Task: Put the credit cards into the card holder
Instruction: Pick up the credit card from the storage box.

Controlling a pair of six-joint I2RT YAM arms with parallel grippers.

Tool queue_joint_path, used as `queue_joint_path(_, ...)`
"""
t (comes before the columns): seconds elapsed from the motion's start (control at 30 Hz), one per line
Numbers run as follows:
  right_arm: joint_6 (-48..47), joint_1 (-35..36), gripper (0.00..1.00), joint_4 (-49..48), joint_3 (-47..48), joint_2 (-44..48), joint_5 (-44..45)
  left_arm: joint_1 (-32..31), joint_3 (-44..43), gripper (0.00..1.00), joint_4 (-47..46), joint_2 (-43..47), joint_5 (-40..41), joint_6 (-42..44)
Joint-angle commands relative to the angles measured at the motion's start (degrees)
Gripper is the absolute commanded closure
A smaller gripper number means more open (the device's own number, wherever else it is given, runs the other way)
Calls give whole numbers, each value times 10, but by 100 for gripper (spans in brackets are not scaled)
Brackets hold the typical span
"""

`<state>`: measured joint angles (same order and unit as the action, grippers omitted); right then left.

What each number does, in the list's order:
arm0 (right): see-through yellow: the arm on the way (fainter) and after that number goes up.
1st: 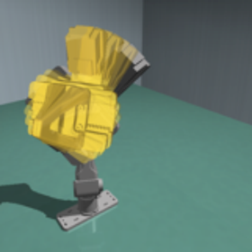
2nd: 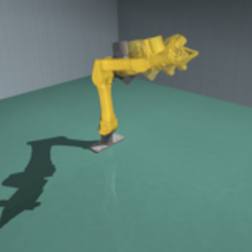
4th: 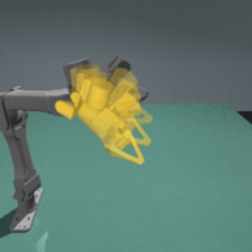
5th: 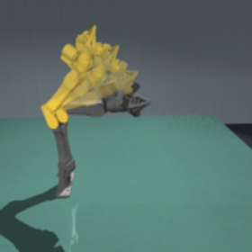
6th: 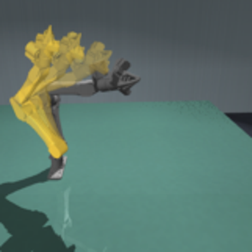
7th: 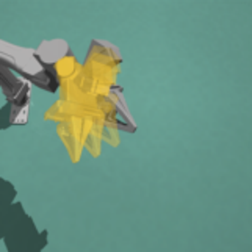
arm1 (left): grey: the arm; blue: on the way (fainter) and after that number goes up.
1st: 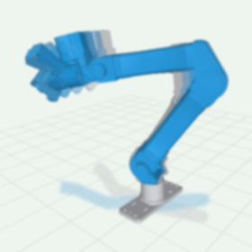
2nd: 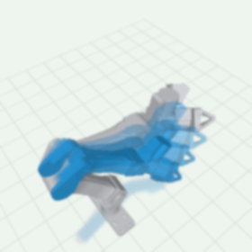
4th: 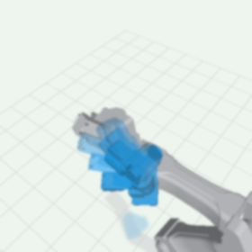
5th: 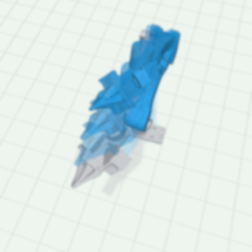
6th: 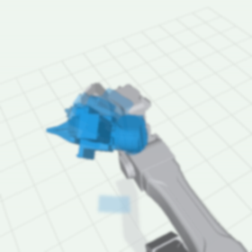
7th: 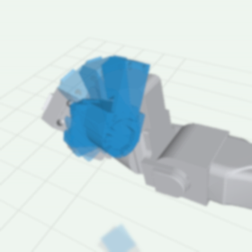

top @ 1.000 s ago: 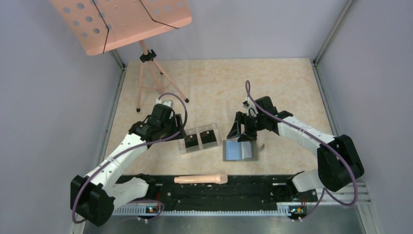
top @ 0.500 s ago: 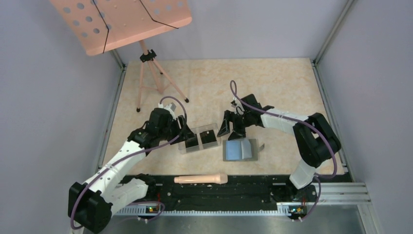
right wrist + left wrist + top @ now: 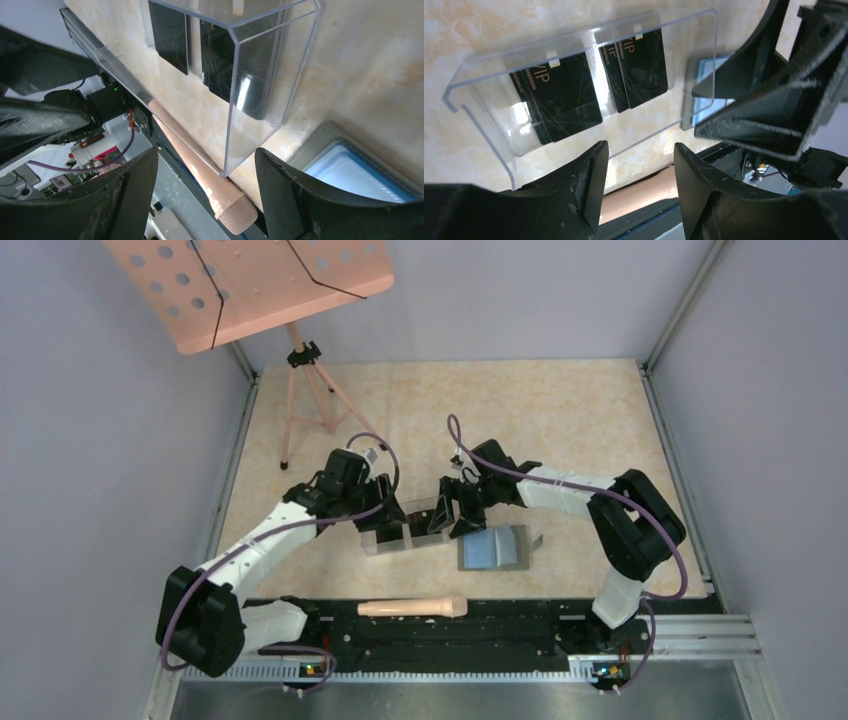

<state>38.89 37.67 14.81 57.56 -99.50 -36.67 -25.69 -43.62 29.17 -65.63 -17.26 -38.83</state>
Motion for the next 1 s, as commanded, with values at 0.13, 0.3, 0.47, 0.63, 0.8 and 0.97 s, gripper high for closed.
queue_joint_path(0.13, 35, 21, 30, -41, 19, 19, -41, -1, -51, 46, -23, -124, -23, 36)
queue_joint_path(0.3, 14, 21, 33, -14, 37, 7, -16, -1, -79, 49, -32, -196, -19, 51)
queue_joint_path(0.47, -7, 21, 43, 10, 61, -21, -8, -21, -94, 52, -42, -240, -9, 53)
queue_joint_path(0.63, -5, 21, 49, 10, 57, -23, -13, -41, -93, 54, -38, -261, 43, 41)
queue_joint_path(0.8, 4, 21, 52, -1, 44, -18, -20, -59, -86, 54, -42, -276, 71, 35)
queue_joint_path(0.97, 16, 21, 59, -10, 35, -15, -25, -73, -90, 58, -51, -292, 68, 34)
